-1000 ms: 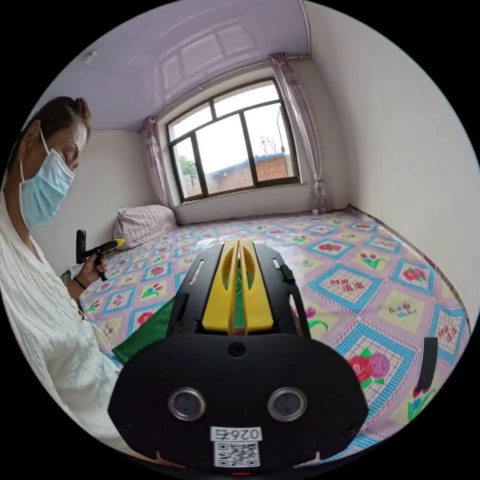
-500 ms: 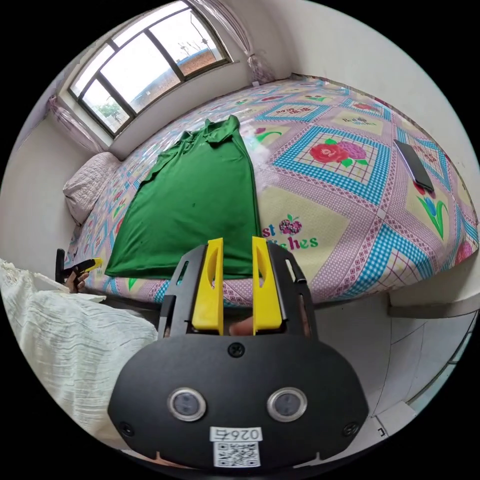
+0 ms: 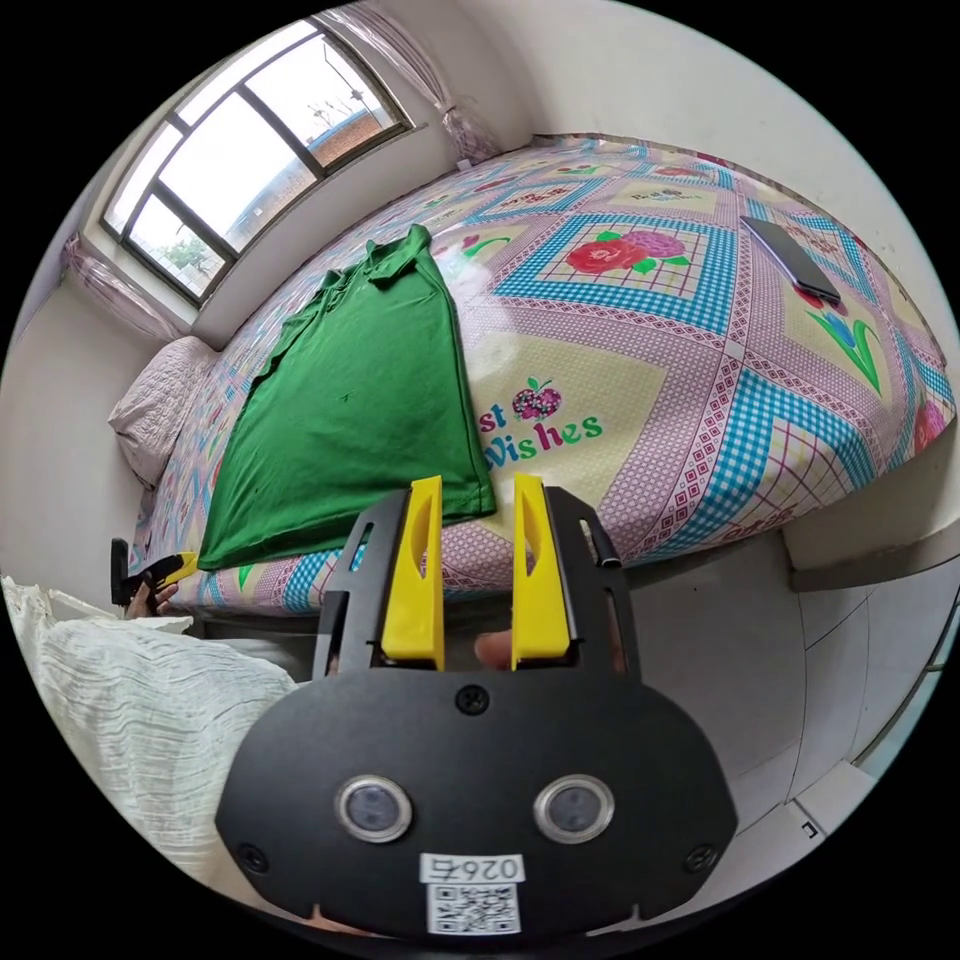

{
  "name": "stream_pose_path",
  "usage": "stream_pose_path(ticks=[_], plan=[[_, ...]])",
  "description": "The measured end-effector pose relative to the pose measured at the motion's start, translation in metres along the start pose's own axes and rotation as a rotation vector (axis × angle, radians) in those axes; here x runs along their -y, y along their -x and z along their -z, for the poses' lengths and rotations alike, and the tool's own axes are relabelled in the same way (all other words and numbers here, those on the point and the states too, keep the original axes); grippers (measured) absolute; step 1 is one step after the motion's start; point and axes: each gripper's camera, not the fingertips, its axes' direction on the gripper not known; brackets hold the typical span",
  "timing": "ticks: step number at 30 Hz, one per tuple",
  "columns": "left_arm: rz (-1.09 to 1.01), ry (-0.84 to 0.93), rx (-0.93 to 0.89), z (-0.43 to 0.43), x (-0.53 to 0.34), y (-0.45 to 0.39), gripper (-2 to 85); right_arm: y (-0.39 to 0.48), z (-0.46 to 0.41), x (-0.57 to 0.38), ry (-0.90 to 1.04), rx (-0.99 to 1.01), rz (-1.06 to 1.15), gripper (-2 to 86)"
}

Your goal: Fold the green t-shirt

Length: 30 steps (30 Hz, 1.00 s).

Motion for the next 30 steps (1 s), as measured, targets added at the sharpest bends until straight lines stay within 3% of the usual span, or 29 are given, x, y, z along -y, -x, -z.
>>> stream_pose_path(ticks=[14,21,24,30], plan=[[-0.102,0.04,0.116,-0.01,0.005,-0.004,13.3,0.018,0.021,0.016,0.019,-0.025,0.003,8.6],[-0.073,0.041,0.121,-0.009,0.004,0.013,6.0,0.018,0.037,0.024,0.03,-0.028,0.001,8.5],[-0.058,0.072,0.033,-0.013,0.003,0.028,0.6,0.018,0.037,0.028,0.07,-0.027,0.005,8.0],[0.057,0.051,-0.251,-0.013,-0.006,0.072,-0.7,0.027,0.05,0.038,0.147,-0.031,0.083,-1.0]])
